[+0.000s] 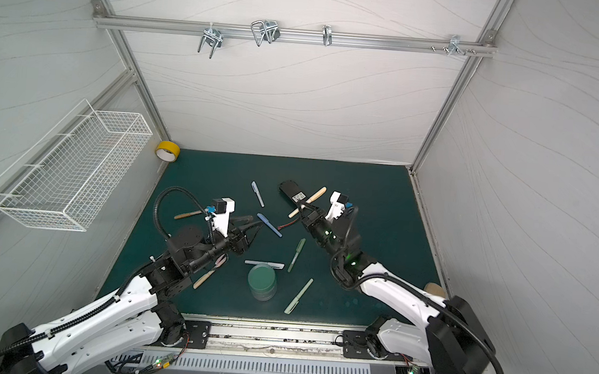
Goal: Open the pen caps
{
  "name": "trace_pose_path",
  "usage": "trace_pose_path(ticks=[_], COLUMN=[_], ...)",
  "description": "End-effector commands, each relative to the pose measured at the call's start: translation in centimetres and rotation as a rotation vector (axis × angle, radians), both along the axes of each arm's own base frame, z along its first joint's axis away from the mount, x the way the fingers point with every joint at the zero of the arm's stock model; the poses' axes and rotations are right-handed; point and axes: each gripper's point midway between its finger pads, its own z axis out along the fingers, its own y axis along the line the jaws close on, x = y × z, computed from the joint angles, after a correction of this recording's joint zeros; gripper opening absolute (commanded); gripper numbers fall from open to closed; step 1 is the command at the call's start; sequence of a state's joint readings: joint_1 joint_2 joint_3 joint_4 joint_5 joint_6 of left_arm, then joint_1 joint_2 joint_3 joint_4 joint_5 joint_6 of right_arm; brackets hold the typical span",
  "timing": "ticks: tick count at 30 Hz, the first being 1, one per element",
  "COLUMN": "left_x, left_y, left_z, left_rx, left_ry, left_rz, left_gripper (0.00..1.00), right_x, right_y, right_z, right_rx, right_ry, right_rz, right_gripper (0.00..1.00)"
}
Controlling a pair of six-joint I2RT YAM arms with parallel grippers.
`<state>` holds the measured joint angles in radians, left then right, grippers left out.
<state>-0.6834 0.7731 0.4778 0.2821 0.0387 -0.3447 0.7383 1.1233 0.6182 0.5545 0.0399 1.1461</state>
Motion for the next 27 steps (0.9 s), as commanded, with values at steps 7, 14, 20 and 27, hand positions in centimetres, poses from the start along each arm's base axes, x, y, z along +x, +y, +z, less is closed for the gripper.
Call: trace_pose_path(ticks=[7,14,20,27], left_x=[-0.2,-0.3,-1.3,-2.4], left_y=[-1.2,-2.7,-4.2,-5.2], left_z=[1.0,0.3,0.3,0.4], left_rx=[-0.012,0.003,0.000,-0.028], left_ry=[-0.024,-0.009,-0.026,-0.010], left_rz=[-0.057,-0.132,-0.237,-0.331], left_gripper=[0.55,0.59,0.61,0.62], right_x=[-3.6,-6.4,-7.8,-9.9], right_y=[-1.6,0.3,1.7,3.0], right_z=[-5.8,-6.4,-7.1,-7.6], right_rx=[-0.633,-0.670,-0.567,-0.582], right_ry=[-0.147,-0.280,-0.385,-0.454], right_rz=[0.420,0.688,0.779,0.855], right_gripper=[0.00,0.00,0.00,0.00])
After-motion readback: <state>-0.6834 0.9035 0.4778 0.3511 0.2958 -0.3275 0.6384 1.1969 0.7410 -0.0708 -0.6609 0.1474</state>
